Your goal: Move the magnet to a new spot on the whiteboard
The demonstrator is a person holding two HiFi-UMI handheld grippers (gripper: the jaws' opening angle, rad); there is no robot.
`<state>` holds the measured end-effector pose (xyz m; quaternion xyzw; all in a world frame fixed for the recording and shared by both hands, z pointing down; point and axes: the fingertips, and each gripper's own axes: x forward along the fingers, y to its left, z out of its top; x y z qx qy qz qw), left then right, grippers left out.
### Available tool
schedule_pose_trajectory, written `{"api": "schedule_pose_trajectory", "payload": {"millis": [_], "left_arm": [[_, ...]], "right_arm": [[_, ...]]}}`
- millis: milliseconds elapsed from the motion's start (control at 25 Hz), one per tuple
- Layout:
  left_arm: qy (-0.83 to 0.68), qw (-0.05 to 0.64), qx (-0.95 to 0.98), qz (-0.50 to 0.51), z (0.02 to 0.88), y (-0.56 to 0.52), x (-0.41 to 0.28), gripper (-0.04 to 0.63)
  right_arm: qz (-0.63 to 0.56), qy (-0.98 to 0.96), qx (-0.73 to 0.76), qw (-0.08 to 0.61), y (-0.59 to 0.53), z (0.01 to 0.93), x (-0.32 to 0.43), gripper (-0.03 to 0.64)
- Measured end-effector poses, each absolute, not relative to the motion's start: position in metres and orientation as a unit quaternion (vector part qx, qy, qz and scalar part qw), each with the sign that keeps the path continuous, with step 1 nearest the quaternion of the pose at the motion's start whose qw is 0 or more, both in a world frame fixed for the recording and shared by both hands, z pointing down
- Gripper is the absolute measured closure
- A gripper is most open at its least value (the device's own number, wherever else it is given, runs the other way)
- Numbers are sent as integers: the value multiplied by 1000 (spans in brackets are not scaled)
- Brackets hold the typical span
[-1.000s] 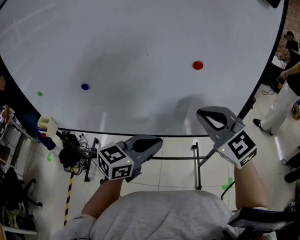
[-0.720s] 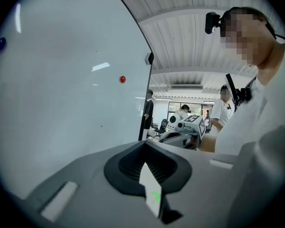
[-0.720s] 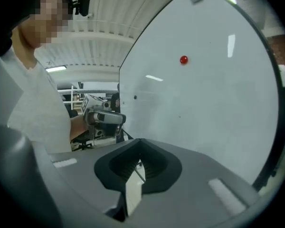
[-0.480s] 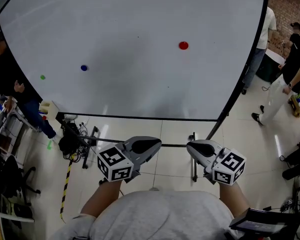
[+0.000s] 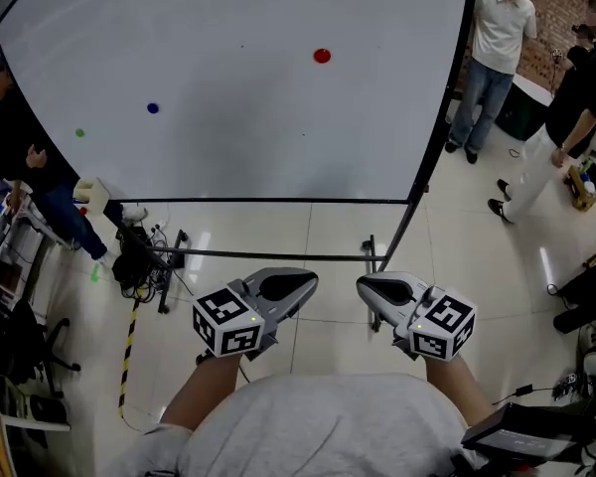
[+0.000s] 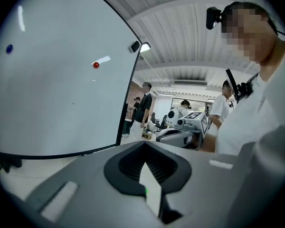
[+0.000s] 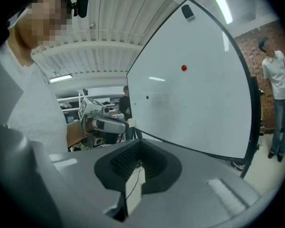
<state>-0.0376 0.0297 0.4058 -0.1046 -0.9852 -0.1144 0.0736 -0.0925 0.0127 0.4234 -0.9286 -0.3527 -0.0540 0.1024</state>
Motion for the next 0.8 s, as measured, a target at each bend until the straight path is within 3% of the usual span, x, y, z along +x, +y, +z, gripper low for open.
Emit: {"api": "schedule_pose_trajectory", "payload": {"millis": [800], "left_arm": [[-985,88,-94,-111,406,24,-25,609]], "right_arm": [[-25,-350,-932,95,7,411,-65,614]]}}
